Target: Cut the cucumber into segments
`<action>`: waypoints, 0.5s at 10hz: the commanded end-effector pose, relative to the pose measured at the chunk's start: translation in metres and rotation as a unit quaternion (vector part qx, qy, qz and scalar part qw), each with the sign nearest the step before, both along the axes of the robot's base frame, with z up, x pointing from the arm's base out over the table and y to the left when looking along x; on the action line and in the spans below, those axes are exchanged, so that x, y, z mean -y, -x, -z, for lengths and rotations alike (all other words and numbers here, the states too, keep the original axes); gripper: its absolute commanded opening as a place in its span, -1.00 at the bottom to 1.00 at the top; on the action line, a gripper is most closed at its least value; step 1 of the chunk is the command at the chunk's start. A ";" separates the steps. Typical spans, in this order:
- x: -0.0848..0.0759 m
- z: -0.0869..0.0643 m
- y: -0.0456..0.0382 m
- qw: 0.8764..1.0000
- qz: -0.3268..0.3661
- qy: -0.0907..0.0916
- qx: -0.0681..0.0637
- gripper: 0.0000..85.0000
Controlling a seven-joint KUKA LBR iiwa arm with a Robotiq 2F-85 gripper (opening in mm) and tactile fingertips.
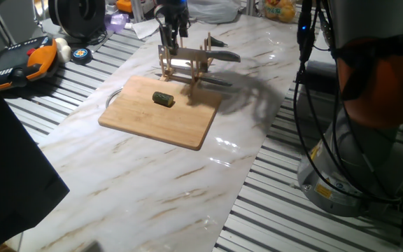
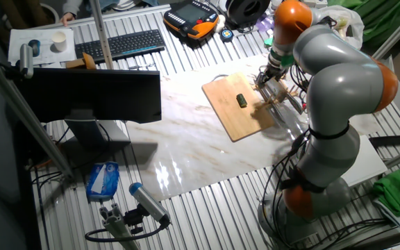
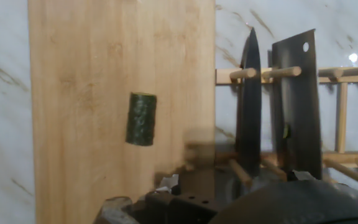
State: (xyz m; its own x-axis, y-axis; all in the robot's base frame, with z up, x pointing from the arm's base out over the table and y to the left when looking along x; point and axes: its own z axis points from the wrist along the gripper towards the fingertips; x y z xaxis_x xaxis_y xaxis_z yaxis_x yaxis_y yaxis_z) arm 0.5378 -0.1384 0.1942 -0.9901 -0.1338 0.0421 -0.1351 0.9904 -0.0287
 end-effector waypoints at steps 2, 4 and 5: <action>0.025 0.007 -0.0127 1.000 -0.008 -0.006 0.000 1.00; 0.035 0.016 -0.0185 1.000 -0.008 -0.014 -0.001 1.00; 0.039 0.020 -0.0181 1.000 -0.008 -0.016 -0.001 1.00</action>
State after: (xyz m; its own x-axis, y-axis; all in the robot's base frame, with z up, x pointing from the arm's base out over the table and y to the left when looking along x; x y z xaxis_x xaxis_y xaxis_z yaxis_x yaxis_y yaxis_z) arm 0.5560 -0.1778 0.1738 -0.9879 -0.1504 0.0382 -0.1504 0.9886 0.0029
